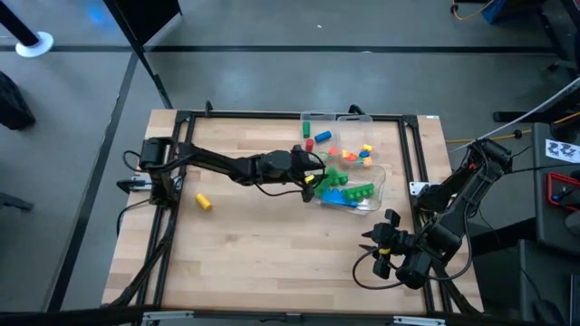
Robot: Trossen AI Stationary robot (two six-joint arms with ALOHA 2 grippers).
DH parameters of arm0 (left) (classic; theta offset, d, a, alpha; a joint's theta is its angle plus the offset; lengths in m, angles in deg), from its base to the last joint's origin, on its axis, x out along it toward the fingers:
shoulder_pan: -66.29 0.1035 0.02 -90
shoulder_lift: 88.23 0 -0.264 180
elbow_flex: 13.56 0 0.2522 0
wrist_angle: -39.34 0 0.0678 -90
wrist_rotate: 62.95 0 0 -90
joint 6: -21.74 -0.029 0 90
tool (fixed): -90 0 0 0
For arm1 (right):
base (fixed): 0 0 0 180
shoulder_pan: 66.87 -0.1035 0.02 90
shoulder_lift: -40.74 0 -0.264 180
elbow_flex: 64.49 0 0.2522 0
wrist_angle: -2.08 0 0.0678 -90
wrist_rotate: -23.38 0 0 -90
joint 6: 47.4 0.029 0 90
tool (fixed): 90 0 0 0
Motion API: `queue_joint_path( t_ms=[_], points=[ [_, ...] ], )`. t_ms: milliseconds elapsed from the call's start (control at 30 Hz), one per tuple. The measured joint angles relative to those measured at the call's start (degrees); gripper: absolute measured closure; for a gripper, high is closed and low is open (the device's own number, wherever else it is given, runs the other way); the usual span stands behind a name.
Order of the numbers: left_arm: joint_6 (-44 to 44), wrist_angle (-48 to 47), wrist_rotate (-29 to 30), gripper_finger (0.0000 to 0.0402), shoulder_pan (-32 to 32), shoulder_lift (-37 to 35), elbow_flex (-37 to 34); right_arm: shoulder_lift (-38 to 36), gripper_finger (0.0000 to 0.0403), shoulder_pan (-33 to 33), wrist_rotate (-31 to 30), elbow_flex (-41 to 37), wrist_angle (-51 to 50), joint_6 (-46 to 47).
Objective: Sort blocks by size
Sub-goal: Put the yellow cylindrical block into the left transparent bin
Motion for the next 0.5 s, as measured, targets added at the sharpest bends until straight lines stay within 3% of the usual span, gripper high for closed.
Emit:
queue_joint_path(
  t_ms=[367,500],
  points=[
    [0.6,-13.8,-1.4,0.0268,0.0,-3.3,-0.1,0.0,0.0253,0.0,0.0,0.0,0.0,0.0],
    [0.2,-28.6,-1.4,0.0268,0.0,-10.3,-0.1,0.1,0.0253,0.0,-0.1,0.0,0.0,0.0]
  ],
)
